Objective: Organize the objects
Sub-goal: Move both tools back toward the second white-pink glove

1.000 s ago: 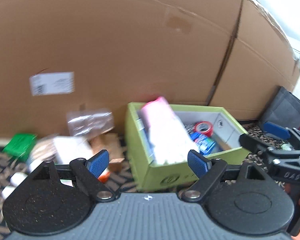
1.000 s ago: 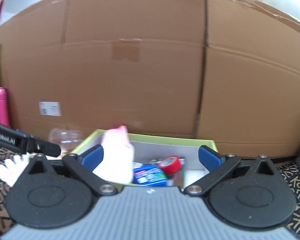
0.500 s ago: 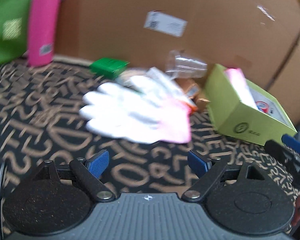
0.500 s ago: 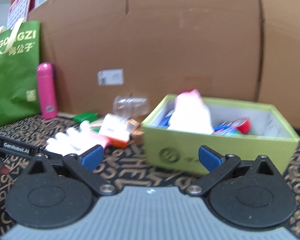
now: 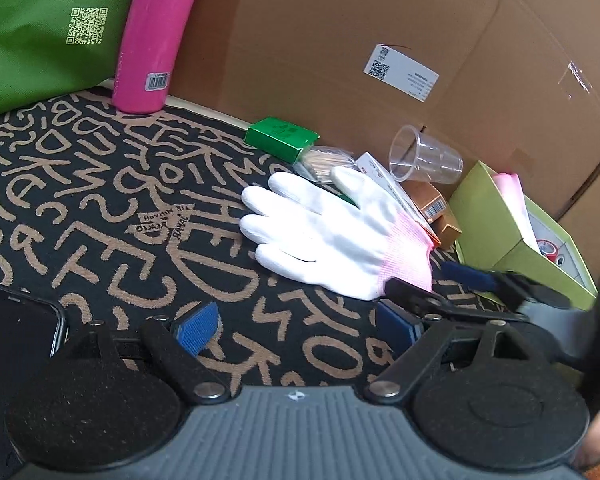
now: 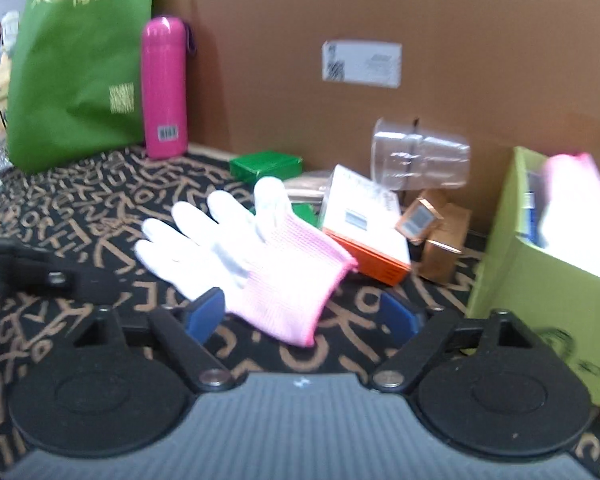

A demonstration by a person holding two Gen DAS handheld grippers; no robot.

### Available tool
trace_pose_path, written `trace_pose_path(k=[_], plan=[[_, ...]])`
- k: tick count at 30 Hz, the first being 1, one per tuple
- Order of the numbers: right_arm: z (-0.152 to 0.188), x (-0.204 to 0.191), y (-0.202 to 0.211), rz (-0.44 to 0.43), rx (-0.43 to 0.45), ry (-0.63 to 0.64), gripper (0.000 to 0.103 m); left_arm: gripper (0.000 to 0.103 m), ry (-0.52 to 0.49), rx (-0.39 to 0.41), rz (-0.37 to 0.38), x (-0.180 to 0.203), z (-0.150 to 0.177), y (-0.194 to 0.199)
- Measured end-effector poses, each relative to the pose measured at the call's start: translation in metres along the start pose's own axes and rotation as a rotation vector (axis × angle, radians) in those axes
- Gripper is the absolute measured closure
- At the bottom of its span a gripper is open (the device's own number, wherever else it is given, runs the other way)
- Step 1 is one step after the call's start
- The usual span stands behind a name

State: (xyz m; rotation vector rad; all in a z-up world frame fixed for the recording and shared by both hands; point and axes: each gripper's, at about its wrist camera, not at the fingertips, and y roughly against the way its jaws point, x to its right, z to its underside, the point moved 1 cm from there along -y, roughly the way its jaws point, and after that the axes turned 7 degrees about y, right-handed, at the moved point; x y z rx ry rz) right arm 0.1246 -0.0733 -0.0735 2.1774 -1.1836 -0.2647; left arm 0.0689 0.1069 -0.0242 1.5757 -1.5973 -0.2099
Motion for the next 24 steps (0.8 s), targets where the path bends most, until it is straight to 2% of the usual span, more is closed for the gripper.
trace_pose_path(k=[1,3,5,7,9,11,13,15,18,20,22,23,24], plan=[[0.000,-0.002,-0.002,-0.025,-0.008,-0.012,0.058,0.014,0.005,-0.007,0.005,-0.001,-0.001,-0.001],[0.003,-0.012,0.004,-0.067,0.005,-0.009,0.074,0.014,0.019,-0.019,0.019,-0.002,-0.003,-0.003],[0.006,-0.030,0.014,-0.137,0.014,0.037,0.079,0.014,0.028,-0.030,0.035,-0.001,-0.003,-0.006],[0.011,-0.047,0.024,-0.244,0.014,0.072,0.079,0.014,0.031,-0.045,0.049,0.002,-0.004,-0.010],[0.017,-0.059,0.034,-0.270,0.012,0.130,0.079,0.014,0.029,-0.047,0.064,0.005,-0.004,-0.013],[0.023,-0.062,0.044,-0.254,0.015,0.162,0.078,0.014,0.017,-0.049,0.060,0.010,-0.004,-0.019],[0.028,-0.053,0.054,-0.232,0.019,0.131,0.070,0.014,-0.014,-0.039,0.052,0.020,-0.005,-0.027],[0.032,-0.042,0.064,-0.179,0.019,0.103,0.054,0.014,-0.061,-0.027,0.042,0.031,-0.006,-0.036],[0.036,-0.027,0.078,-0.091,0.028,0.084,0.052,0.014,-0.113,-0.026,0.010,0.042,-0.009,-0.048],[0.036,-0.018,0.083,-0.048,0.040,0.070,0.052,0.016,-0.125,-0.017,0.021,0.044,-0.010,-0.053],[0.035,-0.009,0.085,-0.020,0.051,0.042,0.052,0.040,-0.156,0.008,0.018,0.045,-0.010,-0.057],[0.035,-0.005,0.084,-0.008,0.047,0.027,0.052,0.069,-0.195,0.014,0.004,0.045,-0.009,-0.058],[0.034,-0.001,0.081,0.000,0.042,0.010,0.052,0.082,-0.215,0.015,-0.008,0.044,-0.010,-0.058]])
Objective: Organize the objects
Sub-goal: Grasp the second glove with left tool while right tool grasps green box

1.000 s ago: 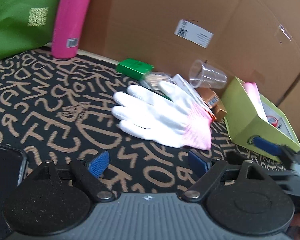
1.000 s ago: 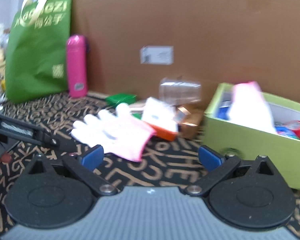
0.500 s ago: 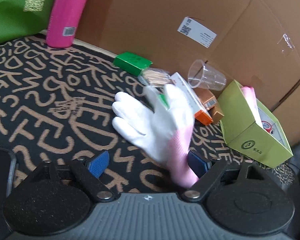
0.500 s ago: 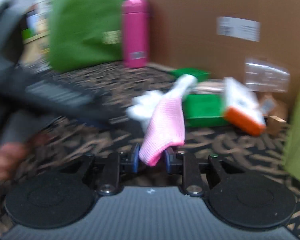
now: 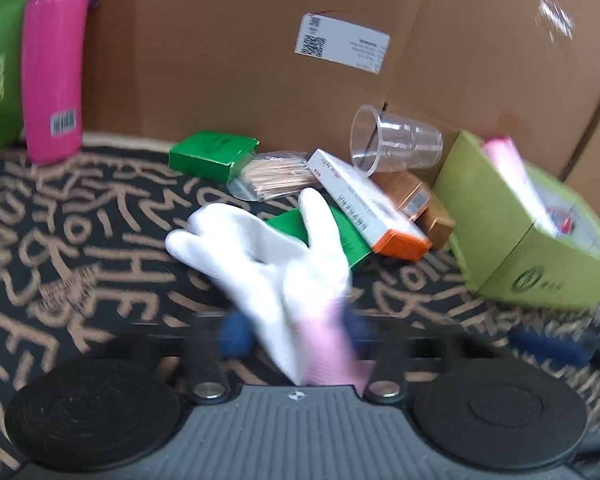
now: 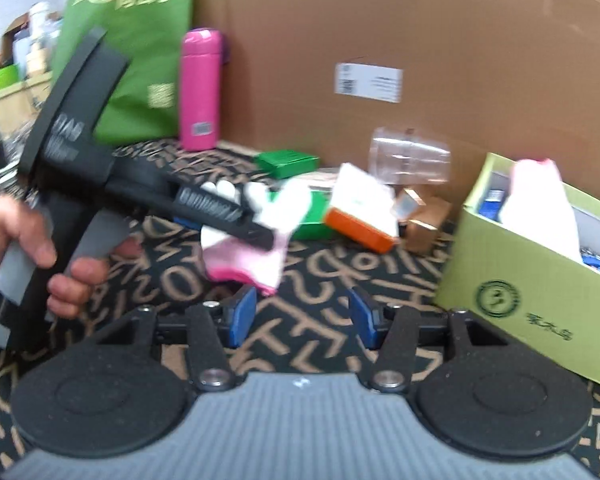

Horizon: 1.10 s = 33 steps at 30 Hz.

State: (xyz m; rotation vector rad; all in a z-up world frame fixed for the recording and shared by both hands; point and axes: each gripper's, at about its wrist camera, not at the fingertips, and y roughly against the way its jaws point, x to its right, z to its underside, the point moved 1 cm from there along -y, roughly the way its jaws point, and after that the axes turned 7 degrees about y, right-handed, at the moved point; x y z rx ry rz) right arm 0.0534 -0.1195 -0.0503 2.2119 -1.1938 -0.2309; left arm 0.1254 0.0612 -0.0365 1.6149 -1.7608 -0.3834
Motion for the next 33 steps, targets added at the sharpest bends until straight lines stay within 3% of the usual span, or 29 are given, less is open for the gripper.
trace_pose_path(k=[2,4,8,10,12,14,18,20,22,23,26,30,32,33], plan=[[-0.002,0.006,-0.007,-0.003,-0.004,-0.027,0.052,0.090,0.018,-0.028,0.044,-0.010,-0.001,0.004],[-0.005,0.007,-0.020,-0.029,-0.009,-0.040,0.052,0.090,0.047,-0.058,0.081,-0.024,-0.002,0.014],[-0.016,-0.001,-0.052,-0.080,-0.010,-0.053,0.050,0.089,0.058,-0.067,0.040,-0.045,0.002,0.036],[-0.025,-0.005,-0.072,-0.071,-0.020,-0.042,0.041,0.081,0.109,-0.063,0.035,-0.055,0.003,0.042],[-0.033,-0.009,-0.089,-0.042,-0.027,-0.032,0.035,0.057,0.133,-0.058,0.042,-0.060,0.004,0.046],[-0.038,-0.009,-0.104,-0.015,-0.040,-0.039,0.027,0.040,0.150,-0.038,0.028,-0.062,0.004,0.047],[-0.043,-0.005,-0.125,0.039,-0.057,-0.070,0.017,0.034,0.146,-0.018,0.028,-0.062,0.002,0.045],[-0.047,-0.004,-0.129,0.025,-0.051,-0.079,0.017,0.034,0.148,-0.022,0.036,-0.062,0.001,0.042],[-0.048,-0.005,-0.130,0.017,-0.052,-0.067,0.024,0.034,0.144,-0.016,0.036,-0.061,0.001,0.041],[-0.047,-0.006,-0.127,0.011,-0.045,-0.052,0.040,0.035,0.140,-0.014,0.038,-0.061,0.001,0.041],[-0.041,-0.012,-0.112,0.012,-0.053,-0.037,0.041,0.040,0.110,-0.013,0.039,-0.059,0.001,0.039],[-0.021,-0.016,-0.076,0.014,-0.070,-0.029,0.041,0.069,0.031,-0.022,0.036,-0.049,0.004,0.036],[-0.008,-0.014,-0.052,0.011,-0.080,-0.038,0.041,0.087,0.001,-0.050,0.073,-0.043,0.006,0.034],[-0.003,-0.012,-0.042,0.015,-0.085,-0.046,0.041,0.089,0.000,-0.077,0.113,-0.039,0.008,0.034]])
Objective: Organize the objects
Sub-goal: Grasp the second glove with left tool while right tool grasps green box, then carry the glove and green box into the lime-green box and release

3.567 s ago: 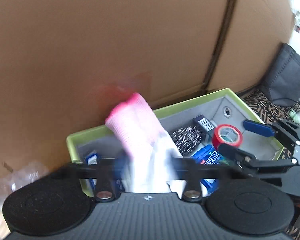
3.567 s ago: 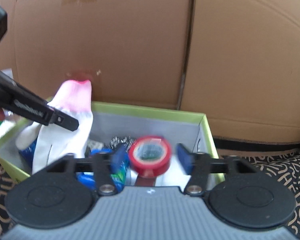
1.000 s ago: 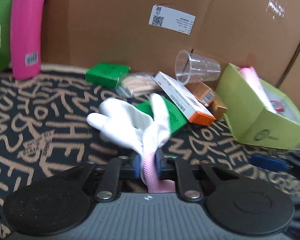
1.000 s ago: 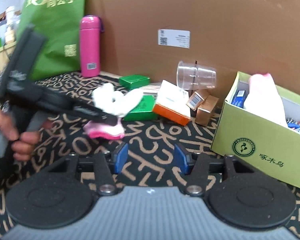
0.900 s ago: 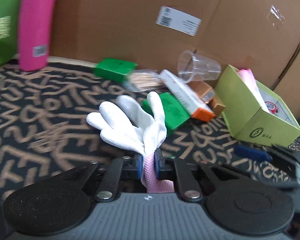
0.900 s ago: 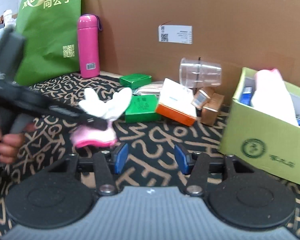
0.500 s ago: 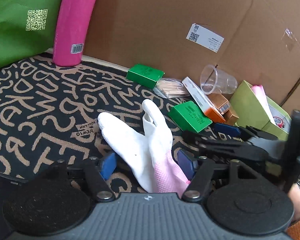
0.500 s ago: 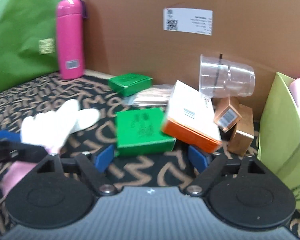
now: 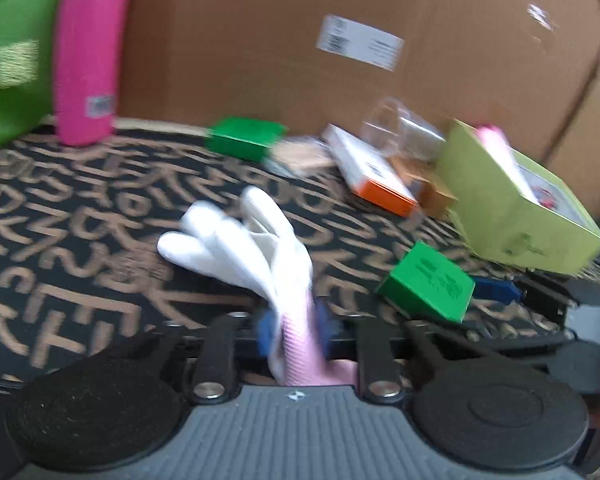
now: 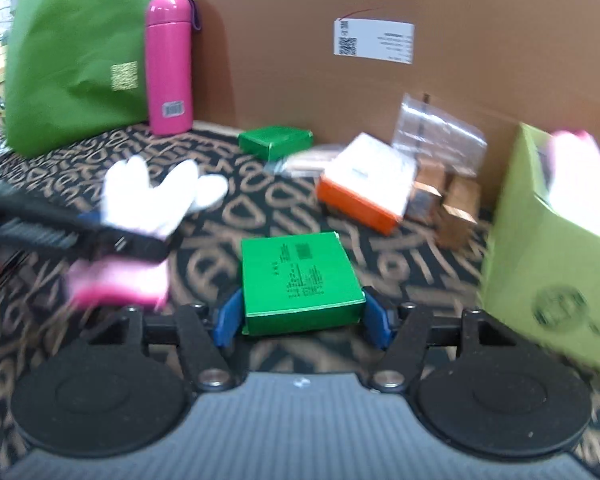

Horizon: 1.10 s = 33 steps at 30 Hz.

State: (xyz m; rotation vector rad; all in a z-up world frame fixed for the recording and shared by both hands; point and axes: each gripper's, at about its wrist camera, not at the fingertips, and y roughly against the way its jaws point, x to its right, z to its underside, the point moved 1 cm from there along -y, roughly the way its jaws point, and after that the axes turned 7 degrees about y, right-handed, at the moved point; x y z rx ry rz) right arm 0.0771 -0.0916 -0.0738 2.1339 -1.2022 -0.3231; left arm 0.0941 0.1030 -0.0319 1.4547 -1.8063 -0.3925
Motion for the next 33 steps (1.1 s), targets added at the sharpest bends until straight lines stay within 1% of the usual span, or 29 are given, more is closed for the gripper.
trace_pose_path(k=[2,4,5,8,9,10,11,12,13,14,15,16,17,18,19,21,24,27,30,33], plan=[[0.013,0.003,0.018,0.014,-0.008,-0.008,0.041,0.089,-0.007,-0.038,0.082,0.009,0.004,-0.002],[0.022,0.006,0.029,0.016,-0.022,-0.015,0.039,0.089,-0.029,-0.064,0.132,0.021,0.008,-0.007],[0.024,0.007,0.032,0.020,-0.019,-0.018,0.039,0.089,-0.041,-0.074,0.137,0.027,0.010,-0.010],[0.025,0.009,0.033,0.032,-0.009,-0.013,0.034,0.083,-0.050,-0.058,0.088,0.036,0.012,-0.013],[0.024,0.009,0.032,0.031,-0.001,-0.007,0.031,0.077,-0.045,-0.057,0.080,0.036,0.012,-0.013],[0.021,0.009,0.030,0.026,0.008,0.001,0.028,0.073,-0.037,-0.055,0.072,0.035,0.011,-0.013],[0.019,0.008,0.028,0.022,0.015,0.008,0.026,0.066,-0.027,-0.050,0.065,0.035,0.010,-0.014],[0.016,0.007,0.025,0.019,0.023,0.016,0.026,0.058,-0.017,-0.045,0.059,0.034,0.009,-0.015],[0.013,0.006,0.023,0.017,0.028,0.025,0.026,0.053,-0.009,-0.041,0.058,0.035,0.007,-0.016],[0.012,0.006,0.020,0.012,0.029,0.032,0.027,0.046,-0.010,-0.038,0.055,0.035,0.006,-0.016],[0.012,0.005,0.017,0.006,0.019,0.033,0.035,0.046,-0.024,-0.032,0.046,0.038,0.006,-0.017],[0.014,0.005,0.014,0.005,0.012,0.032,0.041,0.049,-0.059,-0.026,0.031,0.043,0.008,-0.018],[0.016,0.004,0.014,0.007,0.021,0.023,0.041,0.057,-0.111,-0.021,0.008,0.048,0.010,-0.019],[0.018,0.004,0.015,0.007,0.028,0.016,0.042,0.075,-0.159,-0.014,-0.017,0.052,0.011,-0.020],[0.020,0.004,0.017,0.005,0.031,0.015,0.042,0.080,-0.193,-0.013,-0.032,0.056,0.014,-0.021],[0.022,0.005,0.021,-0.002,0.034,0.011,0.042,0.090,-0.192,-0.021,-0.027,0.055,0.014,-0.019],[0.025,0.007,0.029,-0.016,0.041,-0.002,0.043,0.093,-0.159,-0.046,0.001,0.055,0.013,-0.017],[0.028,0.014,0.043,-0.014,0.067,-0.021,0.043,0.094,-0.182,-0.042,0.022,0.066,0.013,-0.010],[0.029,0.025,0.061,0.018,0.105,-0.030,0.043,0.094,-0.206,-0.029,0.074,0.086,0.007,-0.003],[0.026,0.041,0.081,0.063,0.147,-0.037,0.043,0.094,-0.252,-0.001,0.125,0.113,-0.004,0.002]])
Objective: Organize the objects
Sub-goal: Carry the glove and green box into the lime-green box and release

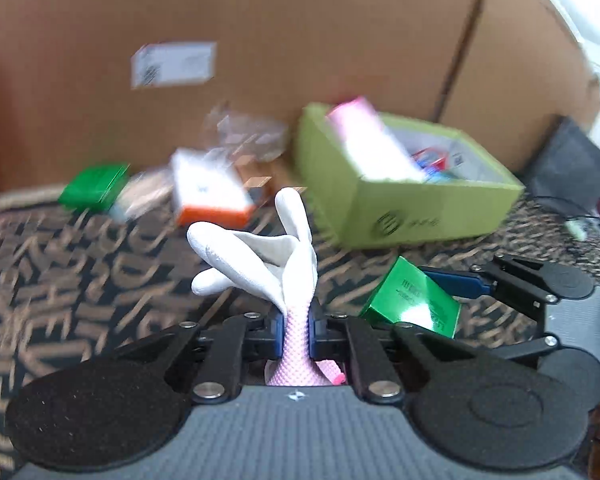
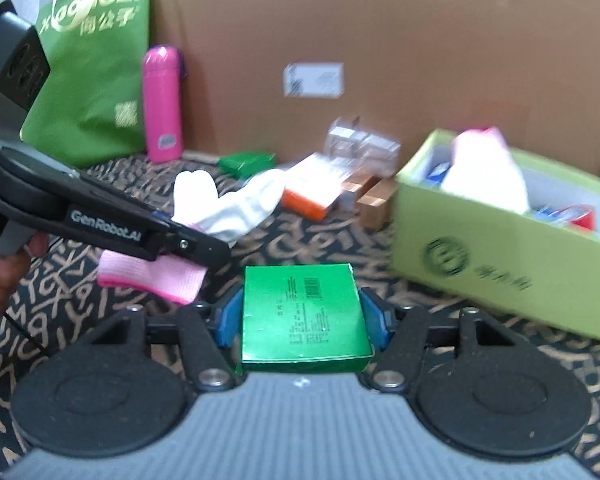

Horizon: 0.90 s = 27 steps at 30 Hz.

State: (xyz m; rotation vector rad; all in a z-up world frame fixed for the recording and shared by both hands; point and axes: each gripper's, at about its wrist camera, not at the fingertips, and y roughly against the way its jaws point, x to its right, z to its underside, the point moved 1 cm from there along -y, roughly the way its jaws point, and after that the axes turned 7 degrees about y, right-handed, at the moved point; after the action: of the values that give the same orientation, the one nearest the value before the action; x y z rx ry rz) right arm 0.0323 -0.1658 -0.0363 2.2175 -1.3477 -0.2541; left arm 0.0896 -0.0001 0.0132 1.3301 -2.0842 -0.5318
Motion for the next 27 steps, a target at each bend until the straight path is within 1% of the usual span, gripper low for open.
trace_pose_path(k=[5,9,11,13,15,17,20,22,24,27], plan=[[-0.015,0.041,0.032,0.123,0.080,-0.013,0.043,0.094,-0.089,0.056,0.086,0.042,-0.038,-0.002],[-0.028,0.078,0.051,0.254,0.127,-0.018,0.043,0.093,-0.169,0.098,0.135,0.081,-0.070,-0.014],[-0.033,0.097,0.055,0.310,0.137,-0.027,0.043,0.093,-0.200,0.098,0.166,0.098,-0.084,-0.026],[-0.035,0.115,0.055,0.366,0.135,-0.030,0.043,0.093,-0.230,0.108,0.172,0.115,-0.096,-0.043],[-0.034,0.134,0.051,0.416,0.121,-0.037,0.043,0.093,-0.234,0.075,0.192,0.126,-0.105,-0.066],[-0.032,0.152,0.043,0.442,0.100,-0.054,0.042,0.093,-0.232,0.038,0.206,0.135,-0.111,-0.091],[-0.026,0.175,0.024,0.466,0.056,-0.074,0.042,0.093,-0.272,0.033,0.160,0.147,-0.112,-0.120],[-0.022,0.189,0.011,0.461,0.030,-0.095,0.042,0.093,-0.255,-0.002,0.157,0.148,-0.115,-0.139],[-0.021,0.199,0.002,0.459,0.018,-0.105,0.042,0.093,-0.231,-0.032,0.159,0.146,-0.118,-0.152],[-0.023,0.208,-0.007,0.465,0.020,-0.091,0.042,0.093,-0.236,-0.038,0.139,0.145,-0.119,-0.164]])
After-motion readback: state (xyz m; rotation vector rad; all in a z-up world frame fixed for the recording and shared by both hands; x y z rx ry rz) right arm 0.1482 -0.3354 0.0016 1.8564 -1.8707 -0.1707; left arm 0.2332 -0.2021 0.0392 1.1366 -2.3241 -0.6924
